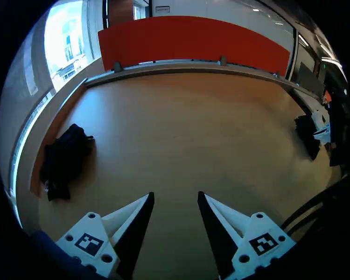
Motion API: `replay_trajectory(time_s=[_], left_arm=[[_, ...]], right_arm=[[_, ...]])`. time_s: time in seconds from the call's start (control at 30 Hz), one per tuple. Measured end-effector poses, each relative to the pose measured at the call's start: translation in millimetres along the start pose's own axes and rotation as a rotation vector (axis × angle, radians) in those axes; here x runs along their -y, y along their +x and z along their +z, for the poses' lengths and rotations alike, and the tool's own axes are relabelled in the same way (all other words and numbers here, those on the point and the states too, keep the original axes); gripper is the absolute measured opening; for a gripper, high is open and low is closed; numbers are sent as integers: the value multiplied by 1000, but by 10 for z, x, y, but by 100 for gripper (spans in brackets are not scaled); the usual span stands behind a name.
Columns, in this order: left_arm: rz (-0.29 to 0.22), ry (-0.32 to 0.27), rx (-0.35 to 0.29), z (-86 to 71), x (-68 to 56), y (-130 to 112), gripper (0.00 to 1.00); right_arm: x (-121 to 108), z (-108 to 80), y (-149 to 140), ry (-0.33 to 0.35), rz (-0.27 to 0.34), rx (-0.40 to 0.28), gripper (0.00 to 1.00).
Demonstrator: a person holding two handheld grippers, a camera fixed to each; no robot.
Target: Fold towel
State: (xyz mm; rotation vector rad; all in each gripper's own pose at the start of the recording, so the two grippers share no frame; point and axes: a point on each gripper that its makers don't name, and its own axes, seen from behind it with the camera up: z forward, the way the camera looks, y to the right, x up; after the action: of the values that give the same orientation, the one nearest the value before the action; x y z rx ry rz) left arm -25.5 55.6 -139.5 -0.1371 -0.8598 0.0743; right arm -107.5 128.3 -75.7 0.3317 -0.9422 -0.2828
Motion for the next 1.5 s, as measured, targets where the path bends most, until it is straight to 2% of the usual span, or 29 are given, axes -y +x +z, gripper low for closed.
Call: replay_trajectory(time_s=[0.4, 0.6, 0.7, 0.8, 0.87, 1.13, 1.17, 1.3, 1.37, 1.5], left_arm=[[2, -2, -4, 11, -23, 28, 68], [2, -4, -4, 17, -32, 33, 68], [4, -4, -5, 18, -37, 35, 68], [3, -5, -4, 18, -41, 34, 68], [2, -6, -5, 20, -42, 38, 68], [4, -8, -7, 30, -41, 59, 68], [4, -9, -8, 31, -42, 62, 68], [0, -12, -10, 37, -35, 69, 68], [-2, -13, -11, 41, -27, 72, 68], [-6, -15, -15, 45, -7, 85, 68]], right_arm=[[76, -79, -178, 58, -27, 46, 5], [56, -78, -174, 52, -20, 41, 7], [65, -78, -161, 55, -10, 37, 16], [66, -86, -155, 51, -8, 29, 37], [65, -98, -150, 48, -9, 23, 47], [60, -136, -134, 35, -10, 13, 57], [61, -142, -123, 33, -8, 9, 60], [74, -178, -57, 26, 4, -14, 85], [86, -199, -28, 23, 13, -25, 92], [97, -229, -2, 11, 25, -36, 93]])
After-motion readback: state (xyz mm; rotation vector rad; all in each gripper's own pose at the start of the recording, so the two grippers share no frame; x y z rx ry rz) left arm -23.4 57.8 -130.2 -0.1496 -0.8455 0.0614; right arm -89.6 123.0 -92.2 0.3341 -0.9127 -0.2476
